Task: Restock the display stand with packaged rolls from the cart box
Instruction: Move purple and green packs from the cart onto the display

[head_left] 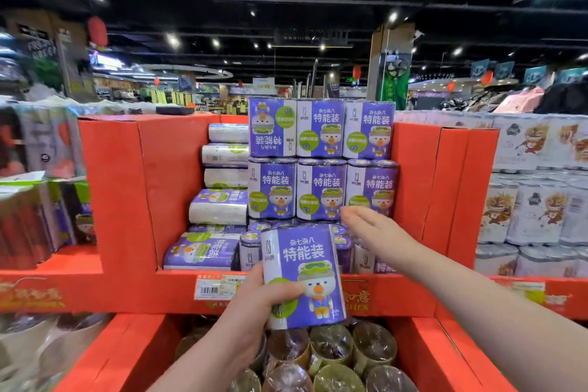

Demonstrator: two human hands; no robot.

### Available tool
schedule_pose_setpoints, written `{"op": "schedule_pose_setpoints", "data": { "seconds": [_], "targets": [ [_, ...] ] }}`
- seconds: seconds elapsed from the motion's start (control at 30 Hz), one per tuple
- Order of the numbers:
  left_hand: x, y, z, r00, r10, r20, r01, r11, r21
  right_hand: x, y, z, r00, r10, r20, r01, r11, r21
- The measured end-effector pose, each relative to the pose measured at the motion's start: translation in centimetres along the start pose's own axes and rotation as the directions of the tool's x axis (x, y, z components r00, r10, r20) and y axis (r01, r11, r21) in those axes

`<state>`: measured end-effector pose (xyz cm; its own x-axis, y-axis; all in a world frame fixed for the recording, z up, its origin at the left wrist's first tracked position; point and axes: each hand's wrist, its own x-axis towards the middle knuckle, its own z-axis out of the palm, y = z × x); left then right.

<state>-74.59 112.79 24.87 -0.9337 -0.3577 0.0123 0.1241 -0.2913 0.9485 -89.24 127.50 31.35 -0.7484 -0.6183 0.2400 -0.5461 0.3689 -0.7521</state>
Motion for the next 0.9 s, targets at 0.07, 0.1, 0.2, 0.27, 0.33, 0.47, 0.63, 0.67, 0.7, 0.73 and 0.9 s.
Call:
{"op": "schedule_pose_setpoints", "data": {
  "seconds": [0.07, 0.1, 0.2, 0.27, 0.33, 0.47, 0.63, 0.67, 0.7, 0.73, 0.9],
  "targets": [
    [0.2, 0.9, 0.6, 0.999, 0.036, 0.030, -0.036, 0.999, 0.023, -0.7, -1.6, 0.3, 0.991, -0.031, 0.132, 0.020, 0.997, 0.079],
    [0.4, 1.4, 1.0, 0.998, 0.053, 0.046, -0.055, 0.997, 0.047, -0.6, -1.9, 0.2, 0.984, -0.063, 0.164, 0.055, 0.997, 0.047],
    [1.2, 2.5, 1.9, 0.995, 0.084, 0.057, -0.091, 0.988, 0.125, 0.0, -3.0, -0.9, 0.982, -0.104, 0.156, 0.100, 0.994, 0.034],
    [2.0, 3.3, 2.6, 0.992, 0.112, 0.055, -0.121, 0.972, 0.202, 0.8, -3.9, -2.1, 0.979, -0.095, 0.180, 0.096, 0.995, -0.001],
    [3.2, 4.1, 3.1, 0.985, 0.148, 0.083, -0.168, 0.921, 0.351, 1.6, -4.7, -3.7, 0.973, -0.082, 0.214, 0.109, 0.987, -0.117],
    [6.5, 4.7, 2.9, 0.940, 0.324, 0.105, -0.289, 0.599, 0.747, 3.7, -5.8, -7.0, 0.985, -0.100, 0.143, 0.149, 0.911, -0.385],
    [9.6, 3.9, 0.0, 0.964, 0.159, 0.215, -0.163, -0.286, 0.944, 5.9, -4.7, -9.3, 0.996, -0.052, 0.066, 0.083, 0.712, -0.697],
    [9.8, 3.5, -0.3, 0.973, 0.103, 0.207, -0.160, -0.344, 0.925, 6.1, -4.4, -9.2, 0.997, -0.037, 0.068, 0.076, 0.639, -0.766],
    [10.1, 3.2, -0.5, 0.975, 0.087, 0.207, -0.161, -0.372, 0.914, 6.3, -4.2, -8.8, 0.997, -0.030, 0.068, 0.074, 0.543, -0.837],
    [10.2, 3.0, -0.7, 0.972, 0.095, 0.215, -0.164, -0.383, 0.909, 6.4, -4.0, -8.4, 0.998, -0.027, 0.065, 0.070, 0.443, -0.894],
    [10.5, 3.0, -0.9, 0.964, 0.120, 0.237, -0.171, -0.403, 0.899, 6.8, -3.5, -7.8, 0.999, 0.011, 0.031, 0.029, 0.190, -0.981]
  ]
}}
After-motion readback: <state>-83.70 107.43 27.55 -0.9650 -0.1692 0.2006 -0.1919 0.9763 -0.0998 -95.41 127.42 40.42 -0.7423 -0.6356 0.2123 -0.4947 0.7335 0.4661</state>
